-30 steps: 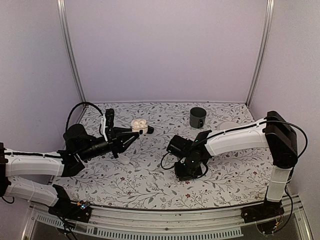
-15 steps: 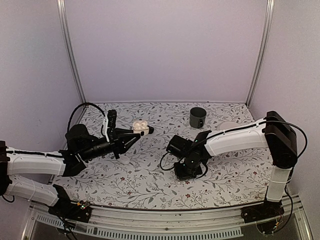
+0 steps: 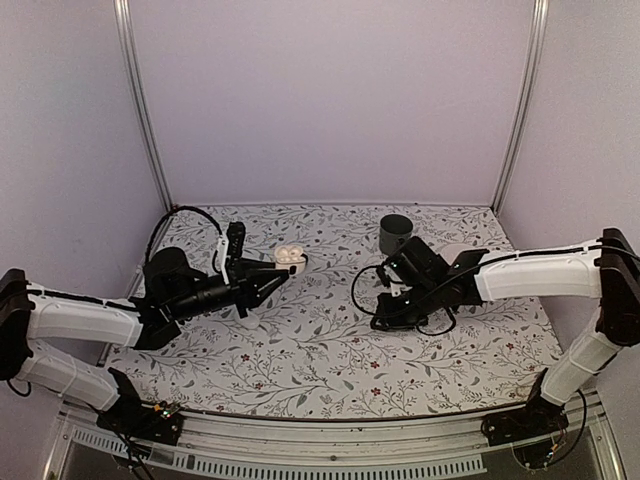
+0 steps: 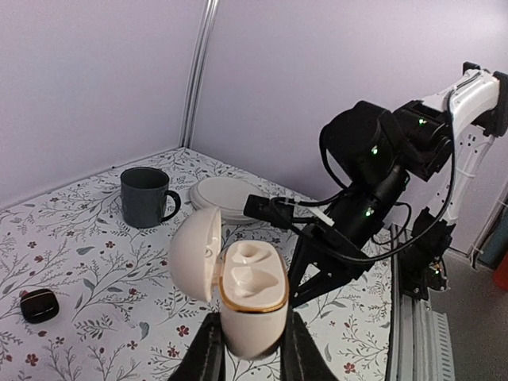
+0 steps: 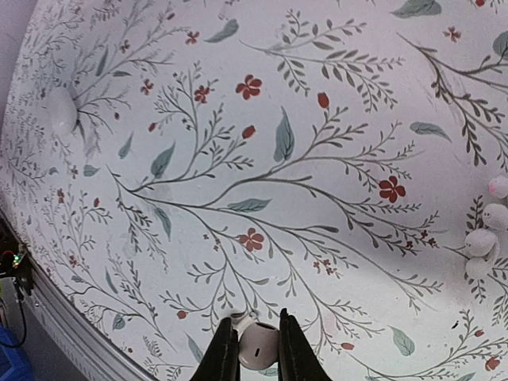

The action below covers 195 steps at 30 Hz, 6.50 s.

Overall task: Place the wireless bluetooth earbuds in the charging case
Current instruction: Pick up the left earbud from the center of the board, then insert the left earbud into the left side groove of the charging case.

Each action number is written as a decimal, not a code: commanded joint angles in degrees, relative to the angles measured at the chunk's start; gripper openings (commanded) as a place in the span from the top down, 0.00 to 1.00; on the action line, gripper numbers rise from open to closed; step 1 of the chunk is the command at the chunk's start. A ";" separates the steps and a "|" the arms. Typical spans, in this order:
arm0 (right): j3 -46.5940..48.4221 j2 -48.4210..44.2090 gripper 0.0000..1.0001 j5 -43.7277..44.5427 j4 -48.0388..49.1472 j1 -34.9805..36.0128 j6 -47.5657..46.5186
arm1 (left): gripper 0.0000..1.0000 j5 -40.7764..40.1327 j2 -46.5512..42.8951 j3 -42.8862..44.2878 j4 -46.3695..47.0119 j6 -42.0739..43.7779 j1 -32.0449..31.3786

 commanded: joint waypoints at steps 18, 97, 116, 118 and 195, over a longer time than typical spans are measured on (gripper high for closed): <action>-10.60 -18.39 0.83 -33.97 29.00 -12.59 2.34 | 1.00 -4.63 10.97 3.81 14.60 10.75 -4.51; -13.25 -23.12 0.83 -37.38 47.78 -12.64 17.82 | 1.00 -18.65 25.22 7.38 35.57 27.86 -16.77; -13.59 -22.21 0.83 -30.19 48.88 -12.64 23.64 | 1.00 -24.51 27.18 9.38 35.86 27.76 -17.06; -13.30 -22.16 0.83 -29.13 49.64 -12.57 25.14 | 1.00 -25.79 27.97 10.31 36.17 28.04 -17.40; -13.62 -25.42 0.83 2.44 51.93 -5.84 35.34 | 1.00 -30.98 42.62 22.74 48.04 29.78 -21.49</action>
